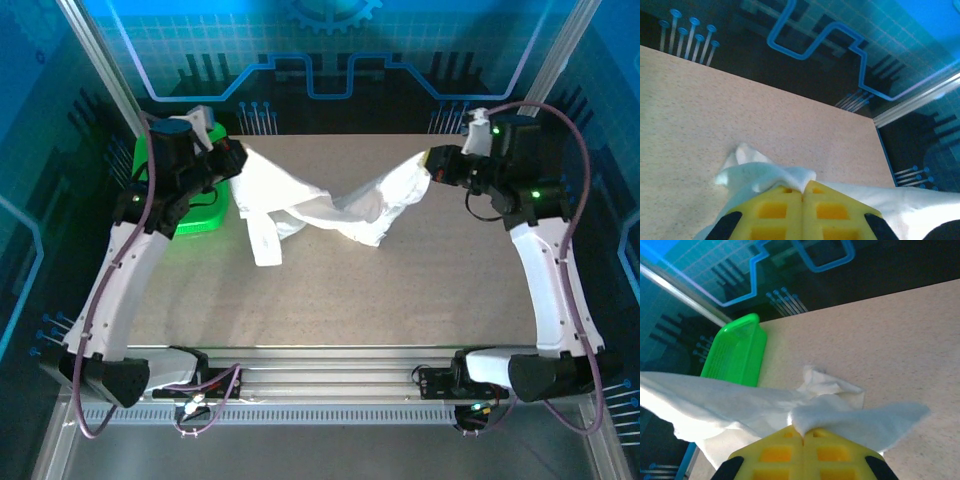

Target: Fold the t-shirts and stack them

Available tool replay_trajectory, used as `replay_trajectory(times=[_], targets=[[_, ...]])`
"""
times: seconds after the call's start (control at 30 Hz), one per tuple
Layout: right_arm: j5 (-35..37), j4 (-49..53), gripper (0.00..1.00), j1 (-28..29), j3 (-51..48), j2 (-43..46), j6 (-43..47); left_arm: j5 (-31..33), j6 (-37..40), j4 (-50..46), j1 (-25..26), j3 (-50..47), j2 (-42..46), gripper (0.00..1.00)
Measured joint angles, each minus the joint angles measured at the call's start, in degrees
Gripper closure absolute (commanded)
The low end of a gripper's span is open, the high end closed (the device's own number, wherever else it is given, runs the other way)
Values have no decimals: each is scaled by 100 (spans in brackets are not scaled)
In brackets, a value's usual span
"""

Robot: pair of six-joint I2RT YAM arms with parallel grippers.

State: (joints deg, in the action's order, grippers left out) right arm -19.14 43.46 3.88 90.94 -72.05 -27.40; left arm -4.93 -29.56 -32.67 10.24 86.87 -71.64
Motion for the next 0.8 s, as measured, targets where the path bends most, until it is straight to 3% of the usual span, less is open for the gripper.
replay_trajectory(times=[0.23,0.57,0.8], targets=[[-273,-9,100,-800,-7,74,-114,-385,-11,11,-415,216,-205,100],[-577,-750,100,-964,1165,-1423,-284,-1198,-52,551,-640,1967,-1871,100],[-535,-1327,100,-1266,1735,-1513,-219,-1812,-334,1290,-1248,2579,-2046,98]])
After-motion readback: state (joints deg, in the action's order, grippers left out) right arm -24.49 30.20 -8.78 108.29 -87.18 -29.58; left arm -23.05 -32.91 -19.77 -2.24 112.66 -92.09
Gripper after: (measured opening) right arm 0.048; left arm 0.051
